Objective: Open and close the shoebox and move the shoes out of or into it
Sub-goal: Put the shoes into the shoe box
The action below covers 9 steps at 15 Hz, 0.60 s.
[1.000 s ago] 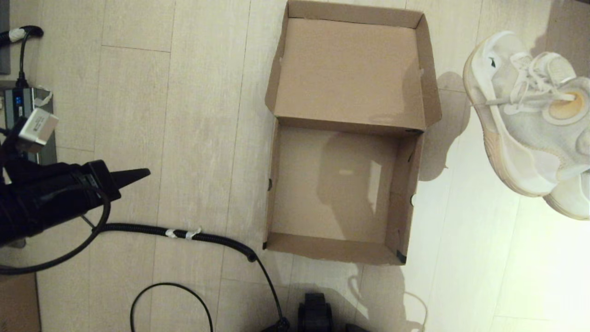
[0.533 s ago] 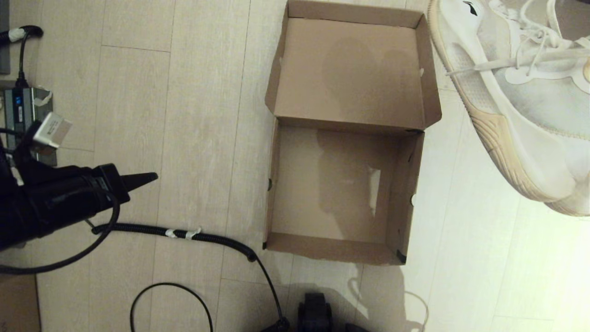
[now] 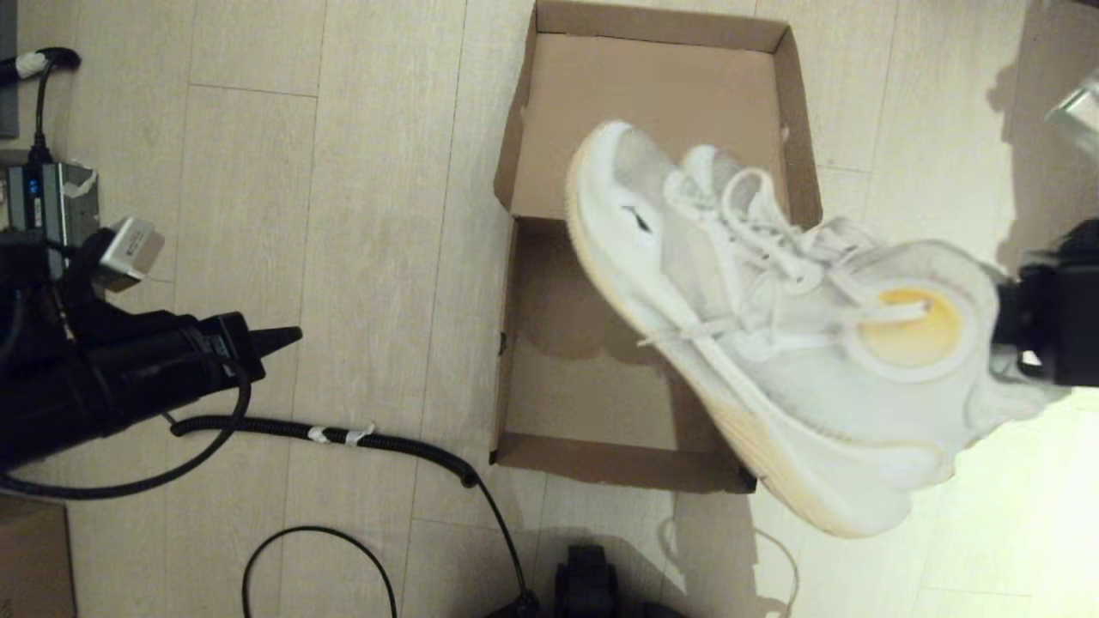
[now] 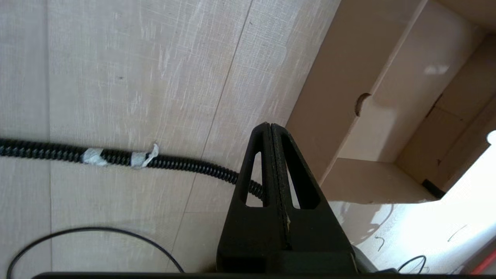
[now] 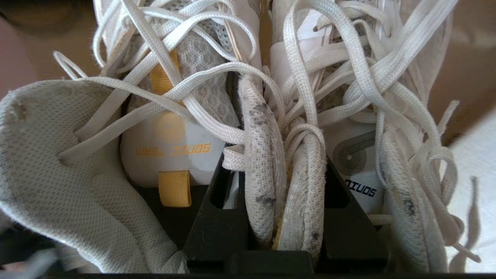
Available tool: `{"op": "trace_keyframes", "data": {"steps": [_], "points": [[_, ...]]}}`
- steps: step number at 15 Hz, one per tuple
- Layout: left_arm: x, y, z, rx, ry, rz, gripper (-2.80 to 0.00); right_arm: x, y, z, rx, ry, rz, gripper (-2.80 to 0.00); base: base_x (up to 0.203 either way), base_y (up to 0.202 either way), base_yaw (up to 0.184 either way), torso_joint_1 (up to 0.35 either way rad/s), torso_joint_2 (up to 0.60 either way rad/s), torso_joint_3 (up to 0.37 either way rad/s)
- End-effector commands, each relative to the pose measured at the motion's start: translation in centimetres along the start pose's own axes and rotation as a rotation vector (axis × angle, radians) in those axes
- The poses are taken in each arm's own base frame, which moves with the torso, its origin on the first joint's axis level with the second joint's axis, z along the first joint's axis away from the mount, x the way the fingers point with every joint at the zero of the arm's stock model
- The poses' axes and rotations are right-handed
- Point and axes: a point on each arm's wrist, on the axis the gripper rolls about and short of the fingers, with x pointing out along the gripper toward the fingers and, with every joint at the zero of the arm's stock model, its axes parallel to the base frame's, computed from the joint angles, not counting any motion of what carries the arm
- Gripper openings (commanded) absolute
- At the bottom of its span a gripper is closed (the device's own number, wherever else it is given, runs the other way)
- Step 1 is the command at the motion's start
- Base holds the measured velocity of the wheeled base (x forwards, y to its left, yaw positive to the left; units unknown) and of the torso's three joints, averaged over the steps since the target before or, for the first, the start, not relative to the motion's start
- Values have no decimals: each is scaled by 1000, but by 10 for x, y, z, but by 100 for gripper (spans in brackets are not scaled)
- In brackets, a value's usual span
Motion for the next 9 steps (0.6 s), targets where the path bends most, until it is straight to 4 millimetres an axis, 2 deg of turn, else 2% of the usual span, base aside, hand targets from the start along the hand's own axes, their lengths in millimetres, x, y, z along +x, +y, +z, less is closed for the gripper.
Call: {"op": "trace_keyframes", "data": {"steps": [1, 3, 4, 9], "points": [[19, 0, -3, -4, 35, -7, -280, 36, -3, -16, -31, 29, 9, -280, 0, 0, 0, 0, 0, 0], [27, 1, -2, -4, 38, -8, -280, 76, 0, -34, -103, 2, -38, -280, 0, 0, 0, 0, 0, 0], [29, 1, 0, -2, 35, -8, -280, 89, -1, -41, -132, 8, -67, -280, 0, 0, 0, 0, 0, 0], [35, 2, 3, -2, 33, -12, -280, 124, -14, -53, -233, 5, -132, -280, 0, 0, 0, 0, 0, 0]]}}
